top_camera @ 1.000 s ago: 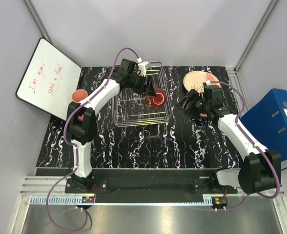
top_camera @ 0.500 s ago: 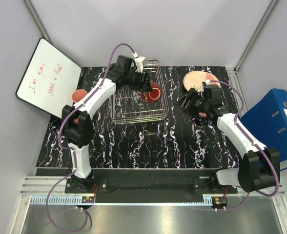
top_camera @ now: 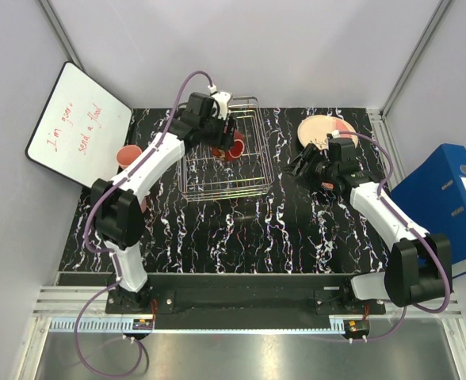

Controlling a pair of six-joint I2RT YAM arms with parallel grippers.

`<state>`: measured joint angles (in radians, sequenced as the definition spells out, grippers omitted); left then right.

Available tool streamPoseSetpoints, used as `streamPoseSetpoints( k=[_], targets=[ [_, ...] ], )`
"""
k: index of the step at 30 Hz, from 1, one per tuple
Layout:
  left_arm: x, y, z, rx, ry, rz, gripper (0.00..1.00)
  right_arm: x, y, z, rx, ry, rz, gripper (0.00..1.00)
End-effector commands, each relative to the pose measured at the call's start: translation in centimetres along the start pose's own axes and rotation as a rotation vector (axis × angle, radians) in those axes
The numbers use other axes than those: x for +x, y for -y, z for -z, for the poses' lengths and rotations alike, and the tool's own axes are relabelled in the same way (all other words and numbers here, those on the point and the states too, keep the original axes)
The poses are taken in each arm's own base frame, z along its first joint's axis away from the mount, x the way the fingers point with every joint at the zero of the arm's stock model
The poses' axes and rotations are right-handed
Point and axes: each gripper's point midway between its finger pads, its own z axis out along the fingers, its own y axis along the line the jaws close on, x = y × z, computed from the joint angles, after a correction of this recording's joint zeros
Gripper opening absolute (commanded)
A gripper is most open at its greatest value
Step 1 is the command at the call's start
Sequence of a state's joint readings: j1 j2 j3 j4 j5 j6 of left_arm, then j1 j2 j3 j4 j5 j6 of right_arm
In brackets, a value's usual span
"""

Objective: Unload the mixed dishes from the dish rack
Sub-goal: Pick up the bowl from the dish rack.

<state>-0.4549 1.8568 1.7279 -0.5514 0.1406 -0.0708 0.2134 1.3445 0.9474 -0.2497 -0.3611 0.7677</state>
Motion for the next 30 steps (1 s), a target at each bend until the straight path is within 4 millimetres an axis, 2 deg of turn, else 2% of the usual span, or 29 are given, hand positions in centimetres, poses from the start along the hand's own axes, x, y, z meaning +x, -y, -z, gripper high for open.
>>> streamPoseSetpoints(
  k=[1, 3, 4, 5, 7, 9, 10, 11, 12, 13, 14, 15, 16, 19, 20, 21, 22, 23, 25, 27, 28, 30],
  targets=[
    [-4.6, -1.3, 3.4, -0.242, 0.180, -0.140, 0.00, 0.0, -0.6, -0.3, -0.033, 0.005, 0.015, 0.69],
    [-4.4, -0.5, 3.4, -0.278, 0.183, -0.185, 0.00, 0.0, -0.6, -0.3, -0.033, 0.009, 0.018, 0.69],
    [-4.6, -1.1, 3.7, -0.346, 0.186, -0.222, 0.00, -0.1, -0.6, -0.2, -0.032, 0.010, 0.020, 0.69],
    [-4.2, -0.3, 3.4, -0.358, 0.186, -0.250, 0.00, -0.1, -0.6, -0.2, -0.031, 0.011, 0.018, 0.69],
    [-4.2, -0.8, 3.9, -0.449, 0.191, -0.310, 0.00, -0.1, -0.7, -0.1, -0.033, 0.015, 0.021, 0.69],
    [-3.7, -0.2, 3.7, -0.500, 0.203, -0.355, 0.00, -0.2, -0.6, -0.1, -0.030, 0.019, 0.023, 0.69],
    [-3.5, -0.8, 4.1, -0.556, 0.197, -0.385, 0.00, -0.2, -0.7, 0.0, -0.032, 0.023, 0.024, 0.69],
    [-3.8, -0.5, 4.3, -0.579, 0.222, -0.396, 0.00, -0.3, -0.8, 0.0, -0.032, 0.025, 0.023, 0.69],
    [-2.9, -0.8, 4.0, -0.610, 0.207, -0.414, 0.00, -0.4, -0.8, 0.0, -0.035, 0.027, 0.024, 0.69],
    [-2.9, -1.5, 4.6, -0.672, 0.203, -0.442, 0.00, -0.5, -0.9, 0.1, -0.037, 0.033, 0.028, 0.69],
    [-3.3, -1.3, 4.8, -0.699, 0.233, -0.444, 0.00, -0.5, -0.9, 0.1, -0.037, 0.033, 0.028, 0.69],
    [-2.3, -2.0, 5.0, -0.760, 0.217, -0.462, 0.00, -0.6, -0.9, 0.1, -0.036, 0.036, 0.028, 0.69],
    [-2.9, -2.0, 5.4, -0.788, 0.245, -0.481, 0.00, -0.6, -1.0, 0.0, -0.039, 0.039, 0.030, 0.69],
    [-1.7, -2.6, 6.1, -0.900, 0.221, -0.557, 0.00, -0.8, -1.1, 0.0, -0.045, 0.047, 0.027, 0.69],
    [-2.3, -2.1, 6.4, -0.927, 0.279, -0.551, 0.00, -0.7, -1.0, -0.1, -0.042, 0.046, 0.026, 0.69],
    [-2.1, -2.3, 6.9, -0.979, 0.279, -0.565, 0.00, -0.8, -1.1, -0.1, -0.046, 0.048, 0.026, 0.69],
    [-1.0, -2.5, 6.8, -1.008, 0.242, -0.640, 0.00, -0.9, -1.1, -0.2, -0.048, 0.053, 0.022, 0.69],
    [-1.4, -1.8, 6.8, -1.016, 0.296, -0.621, 0.00, -0.9, -1.2, -0.1, -0.052, 0.053, 0.023, 0.69],
    [-0.5, -1.9, 7.0, -1.056, 0.268, -0.673, 0.00, -1.0, -1.4, 0.0, -0.057, 0.059, 0.024, 0.69],
    [-0.8, -1.4, 7.2, -1.080, 0.328, -0.665, 0.00, -1.2, -1.4, 0.0, -0.055, 0.066, 0.030, 0.70],
    [-1.4, -1.2, 8.0, -1.103, 0.368, -0.665, 0.00, -1.3, -1.5, 0.0, -0.056, 0.070, 0.031, 0.70],
    [-0.7, -0.4, 7.5, -1.091, 0.387, -0.719, 0.00, -1.6, -1.7, 0.2, -0.057, 0.080, 0.034, 0.70]
  ],
)
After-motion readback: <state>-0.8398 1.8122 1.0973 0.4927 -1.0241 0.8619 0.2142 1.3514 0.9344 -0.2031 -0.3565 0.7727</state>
